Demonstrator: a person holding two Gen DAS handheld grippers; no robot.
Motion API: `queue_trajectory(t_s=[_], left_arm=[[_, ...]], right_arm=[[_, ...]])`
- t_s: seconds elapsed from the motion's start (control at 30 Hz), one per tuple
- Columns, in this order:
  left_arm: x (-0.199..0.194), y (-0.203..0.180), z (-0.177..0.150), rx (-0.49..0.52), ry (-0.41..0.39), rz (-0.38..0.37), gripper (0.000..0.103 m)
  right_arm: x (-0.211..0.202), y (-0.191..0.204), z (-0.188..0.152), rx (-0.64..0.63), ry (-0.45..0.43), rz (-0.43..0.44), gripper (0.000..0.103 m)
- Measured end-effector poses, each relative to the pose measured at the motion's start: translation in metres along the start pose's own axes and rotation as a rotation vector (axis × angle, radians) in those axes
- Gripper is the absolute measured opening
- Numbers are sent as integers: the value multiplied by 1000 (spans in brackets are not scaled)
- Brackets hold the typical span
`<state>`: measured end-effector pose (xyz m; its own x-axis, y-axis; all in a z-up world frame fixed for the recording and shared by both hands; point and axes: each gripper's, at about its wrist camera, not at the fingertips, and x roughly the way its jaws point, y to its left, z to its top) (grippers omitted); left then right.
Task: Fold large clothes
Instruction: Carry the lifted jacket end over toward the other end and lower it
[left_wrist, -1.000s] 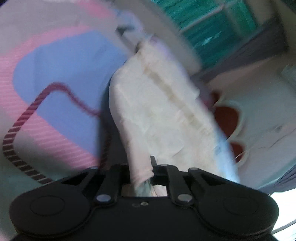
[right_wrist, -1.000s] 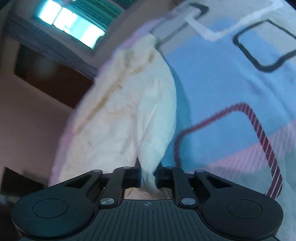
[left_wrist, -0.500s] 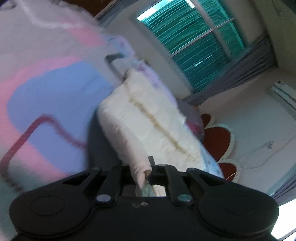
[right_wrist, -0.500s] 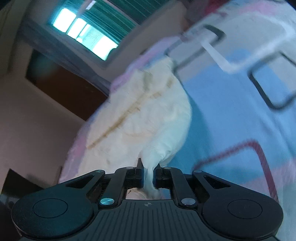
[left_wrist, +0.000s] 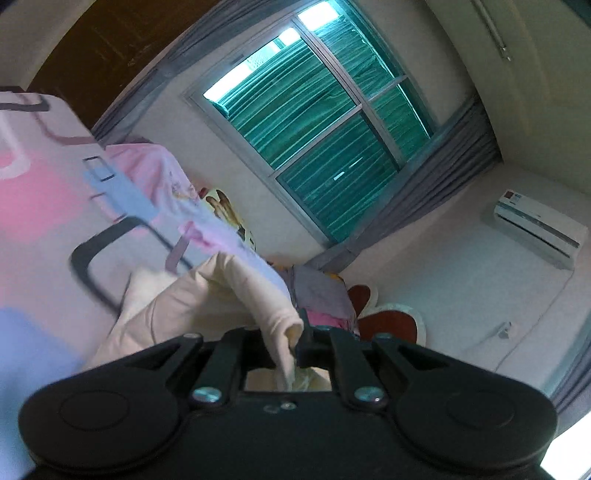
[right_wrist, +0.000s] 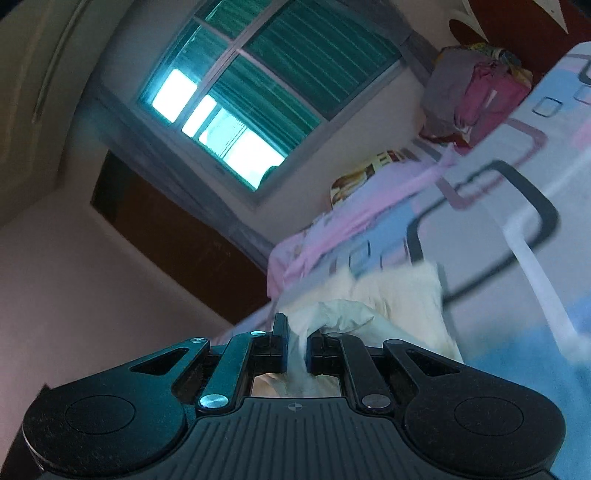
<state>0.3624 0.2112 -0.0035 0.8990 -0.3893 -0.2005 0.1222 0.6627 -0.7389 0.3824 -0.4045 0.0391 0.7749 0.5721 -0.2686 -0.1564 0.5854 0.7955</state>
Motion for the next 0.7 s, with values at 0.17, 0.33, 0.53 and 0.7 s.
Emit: queue_trajectory(t_s=[0.17,0.33,0.53,0.7], left_arm=[[80,20,35,1,32,30,7],[161,65,49,-47,52,107,35],[178,96,58,42,27,223,85],[212,127,69,65,256,213,82]], right_arm=[[87,-27,54,44,15,-42,8],[171,-66,81,105,3,-132,45],[191,-82,72,-107,32,-288,88],[224,-107,65,-174,140,-349,88]])
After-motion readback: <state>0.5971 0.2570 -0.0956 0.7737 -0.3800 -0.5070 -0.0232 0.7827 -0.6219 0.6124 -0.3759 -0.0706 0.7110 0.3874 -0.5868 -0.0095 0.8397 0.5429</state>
